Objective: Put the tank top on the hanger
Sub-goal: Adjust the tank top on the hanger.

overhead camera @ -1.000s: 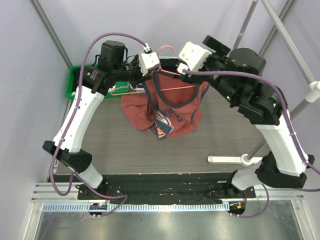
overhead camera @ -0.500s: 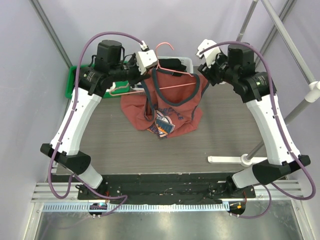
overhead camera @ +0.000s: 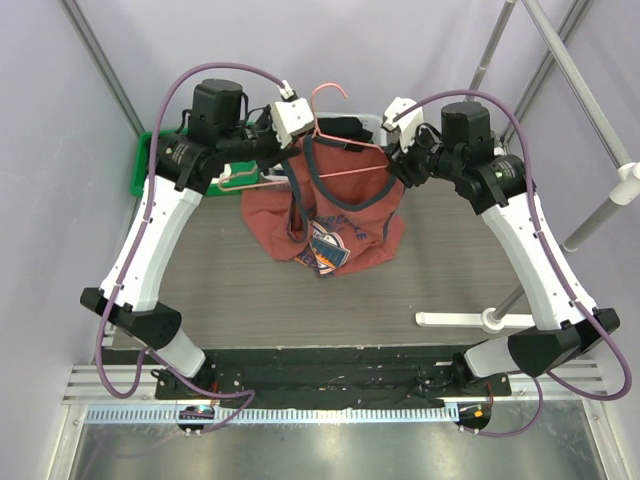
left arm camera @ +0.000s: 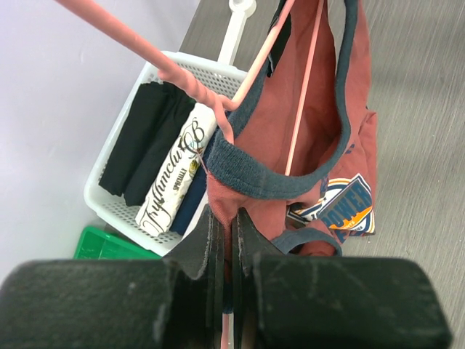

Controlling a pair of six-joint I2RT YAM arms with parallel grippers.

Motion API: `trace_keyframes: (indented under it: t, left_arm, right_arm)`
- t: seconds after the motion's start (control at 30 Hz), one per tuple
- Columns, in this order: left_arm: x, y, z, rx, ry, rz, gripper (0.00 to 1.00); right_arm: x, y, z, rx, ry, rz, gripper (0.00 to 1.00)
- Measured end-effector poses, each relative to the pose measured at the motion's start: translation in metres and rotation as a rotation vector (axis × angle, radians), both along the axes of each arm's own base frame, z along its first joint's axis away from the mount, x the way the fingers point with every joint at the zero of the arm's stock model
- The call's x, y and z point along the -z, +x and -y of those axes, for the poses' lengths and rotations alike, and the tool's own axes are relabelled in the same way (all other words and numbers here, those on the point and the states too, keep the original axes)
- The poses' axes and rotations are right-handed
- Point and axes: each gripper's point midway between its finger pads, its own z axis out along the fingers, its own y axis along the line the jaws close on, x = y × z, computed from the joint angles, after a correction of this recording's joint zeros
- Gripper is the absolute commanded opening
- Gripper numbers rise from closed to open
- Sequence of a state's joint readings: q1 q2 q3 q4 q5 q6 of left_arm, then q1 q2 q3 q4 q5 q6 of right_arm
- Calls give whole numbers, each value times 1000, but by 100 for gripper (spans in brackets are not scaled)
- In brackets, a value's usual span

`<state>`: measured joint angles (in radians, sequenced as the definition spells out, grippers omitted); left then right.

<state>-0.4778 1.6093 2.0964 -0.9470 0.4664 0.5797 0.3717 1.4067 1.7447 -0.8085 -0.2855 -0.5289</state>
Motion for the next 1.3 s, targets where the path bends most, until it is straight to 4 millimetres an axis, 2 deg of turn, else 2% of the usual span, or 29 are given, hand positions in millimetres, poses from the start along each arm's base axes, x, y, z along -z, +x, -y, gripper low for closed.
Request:
trace_keyframes:
  t: [0.13,0.27,0.33,0.43,0.57,0.7,0.93,1.3]
  left_arm:
    - [-4,0,0,0,-4,8,0]
    - [-5,0,0,0,-6,11,0]
    - [-5,0,0,0,-6,11,0]
    - [-5,0,0,0,-6,11,0]
    - [-5,0,0,0,-7,12,0]
    - [-5,0,0,0,-7,12,0]
    - [-7,-1,0,1,-9,16,0]
    - [-11,-1,0,1,-14,25,0]
  right_arm:
    - [10,5,0,24,8,-15,31]
    - [10,12,2,57,17,2,23]
    - [10,16,3,73,21,12,22]
    - [9,20,6,97,26,22,27]
    - [5,22,7,119,38,32,40]
    - [-2,22,8,133,56,40,45]
    - [-14,14,10,140,84,59,45]
    - [-24,18,7,172,110,92,43]
